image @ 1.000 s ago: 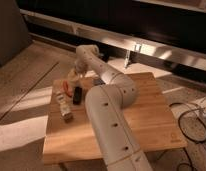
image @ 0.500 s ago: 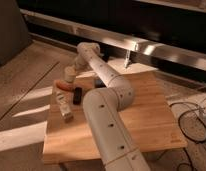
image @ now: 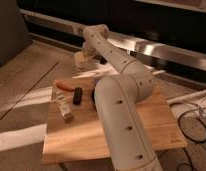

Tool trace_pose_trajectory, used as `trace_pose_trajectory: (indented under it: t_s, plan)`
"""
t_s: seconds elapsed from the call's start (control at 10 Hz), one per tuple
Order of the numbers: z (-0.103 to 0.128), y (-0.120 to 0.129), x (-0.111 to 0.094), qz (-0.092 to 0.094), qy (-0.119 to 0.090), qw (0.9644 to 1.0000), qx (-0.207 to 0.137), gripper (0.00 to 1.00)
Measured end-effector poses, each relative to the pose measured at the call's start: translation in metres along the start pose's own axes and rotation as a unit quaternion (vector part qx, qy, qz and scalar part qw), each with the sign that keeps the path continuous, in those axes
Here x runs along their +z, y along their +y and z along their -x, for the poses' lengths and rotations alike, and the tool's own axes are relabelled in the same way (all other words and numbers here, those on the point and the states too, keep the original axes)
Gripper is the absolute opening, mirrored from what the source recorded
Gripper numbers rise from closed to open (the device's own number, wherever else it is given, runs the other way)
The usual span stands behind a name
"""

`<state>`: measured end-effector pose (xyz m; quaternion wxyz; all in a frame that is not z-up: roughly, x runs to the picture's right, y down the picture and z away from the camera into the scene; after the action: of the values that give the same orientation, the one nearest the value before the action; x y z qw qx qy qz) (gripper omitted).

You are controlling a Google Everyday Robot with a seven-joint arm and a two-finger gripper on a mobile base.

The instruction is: Place the ceramic cup in the ceramic bowl

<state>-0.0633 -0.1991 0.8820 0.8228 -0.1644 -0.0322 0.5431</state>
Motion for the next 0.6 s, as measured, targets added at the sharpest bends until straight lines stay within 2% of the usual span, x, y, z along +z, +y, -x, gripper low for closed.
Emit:
trace_pose_trajectory:
  t_s: [0.1, 0.2, 0.3, 0.5, 0.6]
  plan:
    - [-0.037, 0.015, -0.024, -0.008, 0.015, 0.9999, -0.003, 0.0]
    - [-0.057, 0.023, -0.029, -0.005, 0.023, 0.9997, 0.003, 0.0]
    - [-0.086, 0.037, -0.034, 0.002, 0.034, 0.9993, 0.017, 0.0]
    - [-0.145, 0.057, -0.041, 0.018, 0.058, 0.9962, 0.063, 0.0]
    - [-0.163, 0.058, -0.04, 0.02, 0.065, 0.9943, 0.082, 0.0]
